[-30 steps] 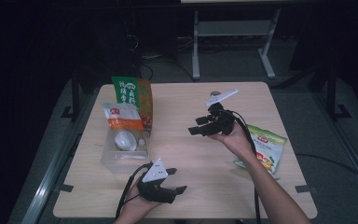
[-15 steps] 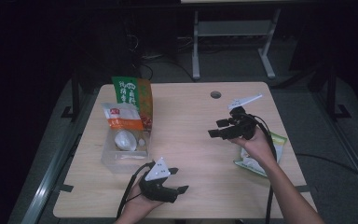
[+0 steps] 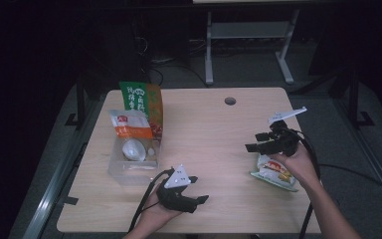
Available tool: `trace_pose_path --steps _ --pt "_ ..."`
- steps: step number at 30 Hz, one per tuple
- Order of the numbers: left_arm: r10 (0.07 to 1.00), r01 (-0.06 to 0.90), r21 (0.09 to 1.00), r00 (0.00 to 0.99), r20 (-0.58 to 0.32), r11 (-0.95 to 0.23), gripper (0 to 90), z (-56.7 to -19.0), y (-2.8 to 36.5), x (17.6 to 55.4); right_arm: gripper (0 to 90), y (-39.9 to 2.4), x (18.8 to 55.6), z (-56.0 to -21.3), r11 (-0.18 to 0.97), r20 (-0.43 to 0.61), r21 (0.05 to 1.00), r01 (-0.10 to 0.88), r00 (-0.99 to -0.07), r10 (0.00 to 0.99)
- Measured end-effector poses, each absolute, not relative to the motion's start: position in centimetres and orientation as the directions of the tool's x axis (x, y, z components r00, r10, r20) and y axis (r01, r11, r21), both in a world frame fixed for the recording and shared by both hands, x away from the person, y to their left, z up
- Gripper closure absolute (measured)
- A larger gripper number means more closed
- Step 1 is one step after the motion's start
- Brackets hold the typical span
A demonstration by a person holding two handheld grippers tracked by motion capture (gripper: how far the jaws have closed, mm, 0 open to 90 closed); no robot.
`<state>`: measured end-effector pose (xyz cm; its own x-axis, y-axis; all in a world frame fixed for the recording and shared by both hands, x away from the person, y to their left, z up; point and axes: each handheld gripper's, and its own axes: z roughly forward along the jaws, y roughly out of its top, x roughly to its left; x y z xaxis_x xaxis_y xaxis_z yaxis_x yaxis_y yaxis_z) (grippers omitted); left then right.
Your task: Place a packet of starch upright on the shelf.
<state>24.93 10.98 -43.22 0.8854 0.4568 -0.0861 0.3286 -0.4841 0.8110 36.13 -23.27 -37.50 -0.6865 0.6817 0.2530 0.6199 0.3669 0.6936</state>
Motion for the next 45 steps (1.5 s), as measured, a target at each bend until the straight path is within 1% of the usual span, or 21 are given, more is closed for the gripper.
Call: trace_pose_path --steps 11,19,25,28,29,35,36,39,42,44,45 --pt "0.418 0.307 0.804 0.905 -0.08 -0.509 30.6 -42.8 8.1 25.8 30.5 -26.2 35.2 -38.3 0.342 0.245 0.67 0.658 -0.632 0.736" --pt "0.393 0.291 0.813 0.916 -0.085 -0.504 35.1 -42.4 5.5 26.9 30.1 -28.6 34.5 -39.2 0.322 0.245 0.658 0.681 -0.598 0.763" --pt "0.366 0.268 0.821 0.927 -0.078 -0.505 40.8 -42.1 2.6 28.2 29.4 -31.2 34.0 -40.2 0.273 0.272 0.646 0.713 -0.549 0.79" --pt "0.363 0.276 0.819 0.927 -0.089 -0.503 42.8 -42.1 1.6 28.5 29.5 -32.0 33.8 -40.5 0.253 0.284 0.643 0.723 -0.532 0.798" --pt "0.349 0.263 0.817 0.934 -0.081 -0.514 45.7 -42.2 0.7 28.9 29.8 -32.6 33.7 -40.8 0.243 0.285 0.637 0.732 -0.516 0.808" --pt "0.34 0.267 0.817 0.936 -0.093 -0.511 49.3 -42.3 -1.6 29.9 30.7 -33.9 33.4 -41.7 0.226 0.287 0.62 0.751 -0.485 0.826" --pt "0.331 0.261 0.812 0.939 -0.089 -0.521 51.5 -42.4 -2.5 30.2 31.1 -34.4 33.3 -42.1 0.224 0.283 0.612 0.758 -0.474 0.834" --pt "0.326 0.262 0.811 0.941 -0.093 -0.524 55.6 -42.6 -3.3 30.5 31.6 -34.9 33.3 -42.4 0.218 0.28 0.607 0.764 -0.463 0.841" --pt "0.326 0.273 0.806 0.939 -0.106 -0.525 60.0 -42.9 -4.7 31.3 32.4 -35.9 33.2 -43.2 0.19 0.291 0.595 0.781 -0.43 0.855" --pt "0.322 0.273 0.805 0.94 -0.109 -0.526 61.3 -42.9 -5.0 31.4 32.7 -36.1 33.3 -43.4 0.184 0.294 0.592 0.785 -0.423 0.857" --pt "0.32 0.273 0.806 0.941 -0.111 -0.525 64.3 -42.9 -5.4 31.5 32.8 -36.5 33.3 -43.7 0.175 0.299 0.585 0.792 -0.411 0.861"
